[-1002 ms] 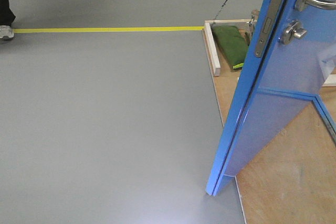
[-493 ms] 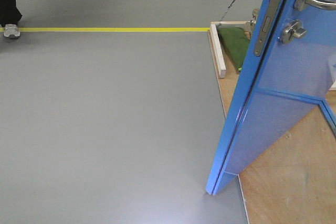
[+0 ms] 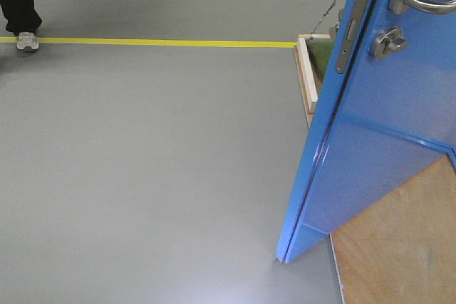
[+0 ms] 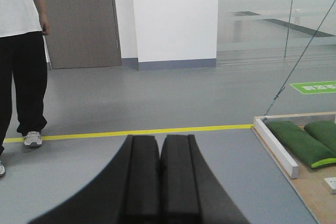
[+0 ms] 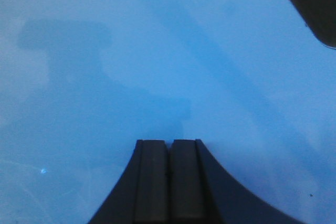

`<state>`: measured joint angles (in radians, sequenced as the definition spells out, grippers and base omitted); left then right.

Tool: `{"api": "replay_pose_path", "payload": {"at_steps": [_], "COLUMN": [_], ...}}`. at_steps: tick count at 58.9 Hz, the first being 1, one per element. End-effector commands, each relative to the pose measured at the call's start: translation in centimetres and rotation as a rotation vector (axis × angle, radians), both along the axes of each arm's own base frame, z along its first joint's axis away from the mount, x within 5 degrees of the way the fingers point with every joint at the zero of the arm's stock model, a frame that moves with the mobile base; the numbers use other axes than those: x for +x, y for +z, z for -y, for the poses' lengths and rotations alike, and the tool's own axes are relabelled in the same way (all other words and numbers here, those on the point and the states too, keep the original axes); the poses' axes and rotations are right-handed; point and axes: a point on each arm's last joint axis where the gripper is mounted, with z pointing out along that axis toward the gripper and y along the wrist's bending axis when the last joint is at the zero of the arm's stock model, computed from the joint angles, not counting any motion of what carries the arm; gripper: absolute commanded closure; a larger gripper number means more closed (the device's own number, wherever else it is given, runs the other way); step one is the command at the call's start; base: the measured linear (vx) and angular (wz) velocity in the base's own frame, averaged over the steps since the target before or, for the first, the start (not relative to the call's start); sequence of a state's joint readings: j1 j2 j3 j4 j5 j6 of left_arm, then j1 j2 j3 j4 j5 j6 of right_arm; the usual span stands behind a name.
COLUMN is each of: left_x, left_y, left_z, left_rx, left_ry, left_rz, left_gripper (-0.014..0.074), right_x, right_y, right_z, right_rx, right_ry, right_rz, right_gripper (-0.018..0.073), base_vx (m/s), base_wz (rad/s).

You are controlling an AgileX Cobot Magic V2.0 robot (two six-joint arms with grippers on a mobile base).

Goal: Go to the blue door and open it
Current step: 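Keep swinging the blue door wider open with the right gripper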

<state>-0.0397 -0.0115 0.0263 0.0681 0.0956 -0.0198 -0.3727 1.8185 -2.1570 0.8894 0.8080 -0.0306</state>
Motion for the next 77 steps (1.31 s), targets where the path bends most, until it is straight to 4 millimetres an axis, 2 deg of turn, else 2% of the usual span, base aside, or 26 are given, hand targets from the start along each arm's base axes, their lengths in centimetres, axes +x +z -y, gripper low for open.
{"api": "replay_pose_path", "payload": {"at_steps": [1,77], "left_x": [-0.28,-0.28], "left_y": [1.76,1.76], "left_z": [0.04,0.04], "left_rx": [-0.013,-0.013], "left_ry": [-0.005,-0.005], "left_rz": [0.124,0.124], "left_gripper": [0.0524,0.0524], "right_x": [-1.37,-1.37], "right_y": [2.88,2.89], "right_z": [-0.67,-0.67], "right_rx": [0.018,0.018], "right_ry": [-0.030,-0.031], "right_rz": [0.135,0.136], "right_gripper": [0.0561,0.0561], "base_vx": [0.11,0.17], "base_wz": [0.09,0.02]}}
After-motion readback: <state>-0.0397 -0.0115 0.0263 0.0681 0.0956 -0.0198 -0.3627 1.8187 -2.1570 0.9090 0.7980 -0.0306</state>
